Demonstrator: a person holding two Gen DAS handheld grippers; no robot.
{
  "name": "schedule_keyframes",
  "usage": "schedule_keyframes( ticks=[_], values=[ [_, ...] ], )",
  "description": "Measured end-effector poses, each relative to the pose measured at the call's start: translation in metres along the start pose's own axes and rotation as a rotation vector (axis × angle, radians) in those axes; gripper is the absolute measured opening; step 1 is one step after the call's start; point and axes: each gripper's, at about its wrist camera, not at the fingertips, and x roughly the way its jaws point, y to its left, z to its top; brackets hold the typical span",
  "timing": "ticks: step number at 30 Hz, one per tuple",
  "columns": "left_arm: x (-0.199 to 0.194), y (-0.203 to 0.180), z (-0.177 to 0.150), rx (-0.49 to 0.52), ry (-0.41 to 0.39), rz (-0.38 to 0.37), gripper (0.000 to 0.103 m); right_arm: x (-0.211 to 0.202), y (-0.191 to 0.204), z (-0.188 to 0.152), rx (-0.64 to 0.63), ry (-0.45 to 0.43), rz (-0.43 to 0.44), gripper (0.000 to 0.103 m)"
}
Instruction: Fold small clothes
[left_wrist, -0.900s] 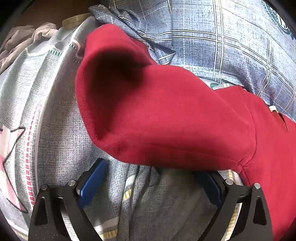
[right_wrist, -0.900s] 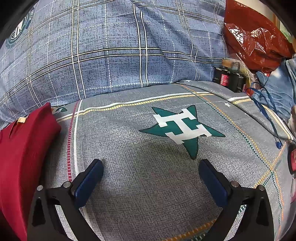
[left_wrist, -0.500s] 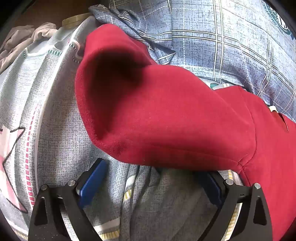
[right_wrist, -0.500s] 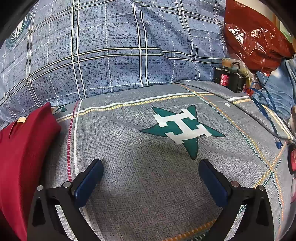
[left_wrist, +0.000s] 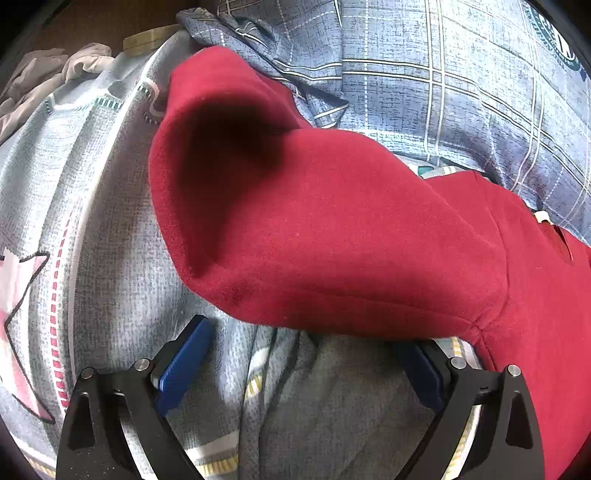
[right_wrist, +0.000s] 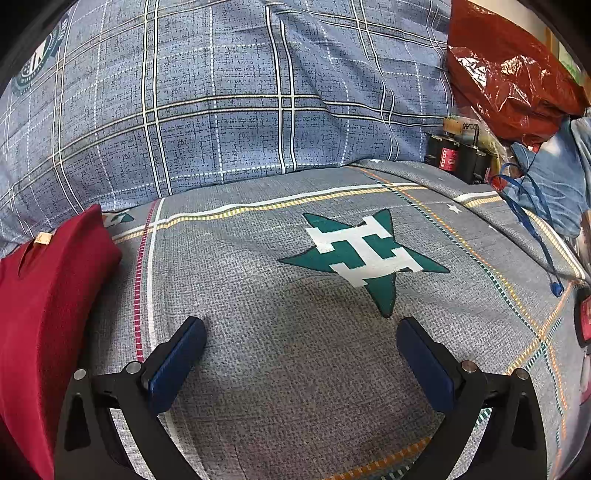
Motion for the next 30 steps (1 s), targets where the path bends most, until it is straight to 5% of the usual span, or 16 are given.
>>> schedule_keyframes(
  ticks=[7,15,24,30],
  values=[
    [-0.024,0.002,-0.008,-0.016,0.036,-0.014,0.095,-0.032,-0.004,-0.014,0.024,0.093,0.103,0.102],
    [-0.111,-0.022,-0.04,0.079,-0.095,-0.035,0.095,-0.133,0.001,-0.058,0.036,0.136,0.326,0.103],
    [-0.192,-0.033,-0.07,0.096,-0.168,-0.135,0.095,-0.219,0.069,-0.063,-0.088,0.057,0.579,0.103],
    [-0.199,-0.043,-0.064,0.1,-0.199,-0.146,0.095,-0.227,0.149,-0.058,-0.227,-0.066,0.553,0.103]
  ],
)
